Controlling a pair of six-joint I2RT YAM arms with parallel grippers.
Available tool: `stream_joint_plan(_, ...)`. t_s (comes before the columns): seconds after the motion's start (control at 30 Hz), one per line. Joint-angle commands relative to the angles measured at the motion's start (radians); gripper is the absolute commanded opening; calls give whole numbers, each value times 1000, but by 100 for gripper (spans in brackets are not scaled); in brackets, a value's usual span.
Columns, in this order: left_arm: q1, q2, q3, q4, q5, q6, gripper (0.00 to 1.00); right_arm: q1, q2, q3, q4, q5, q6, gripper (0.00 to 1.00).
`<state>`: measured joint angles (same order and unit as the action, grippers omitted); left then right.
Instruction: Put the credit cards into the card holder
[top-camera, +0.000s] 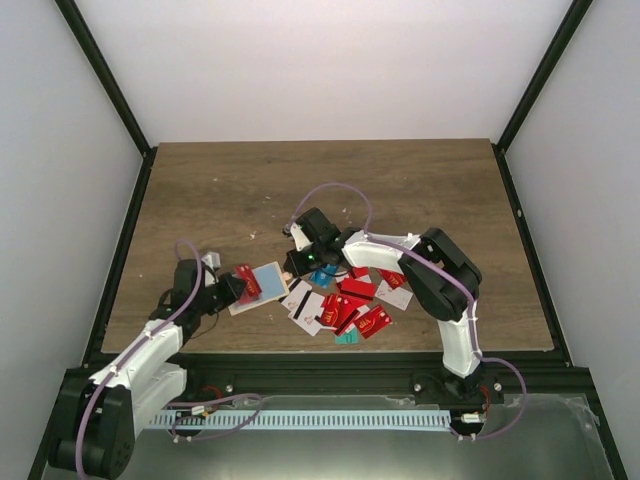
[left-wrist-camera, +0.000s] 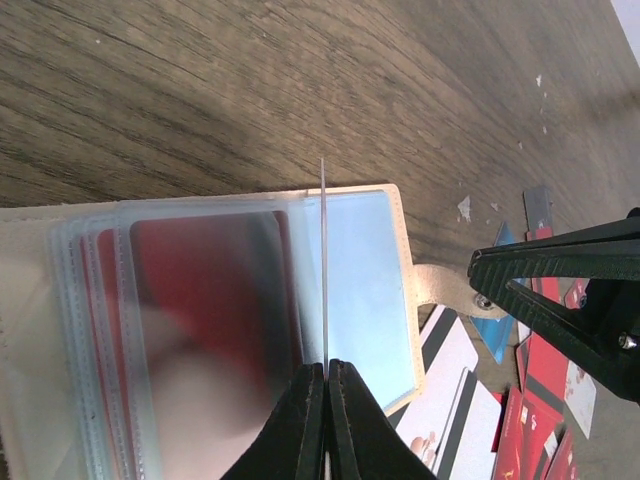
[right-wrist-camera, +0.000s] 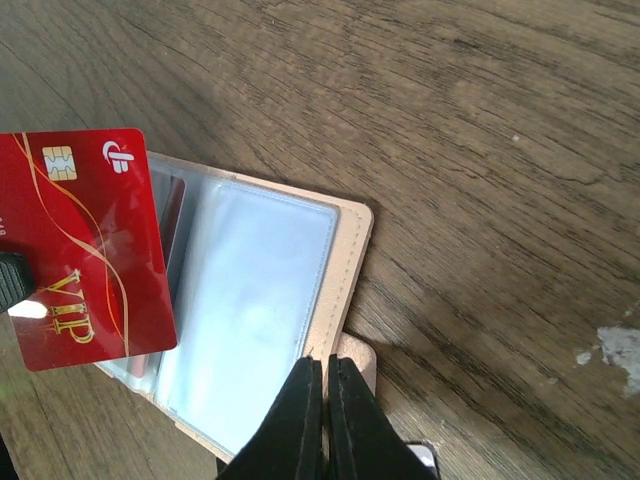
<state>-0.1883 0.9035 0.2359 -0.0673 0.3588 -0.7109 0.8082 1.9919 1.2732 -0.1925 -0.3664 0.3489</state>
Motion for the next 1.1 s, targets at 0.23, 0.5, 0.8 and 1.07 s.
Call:
stream_joint_plan(0.23,6,-20,-7,7,3,-24,4,-5,12,-7,21,-25,18,1)
stream_joint_plan(0.5,6,5,-30,21,-9,-25,4,-4,11,-9,22,-30,20,1)
stream_joint_plan(0.8,6,49,-48,52,-8,-21,4,-4,18,-17,25,-48,31,1)
stream_joint_plan(1.07,6,34,-71,81,5,-43,4,-4,26,-20,31,-73,49,1)
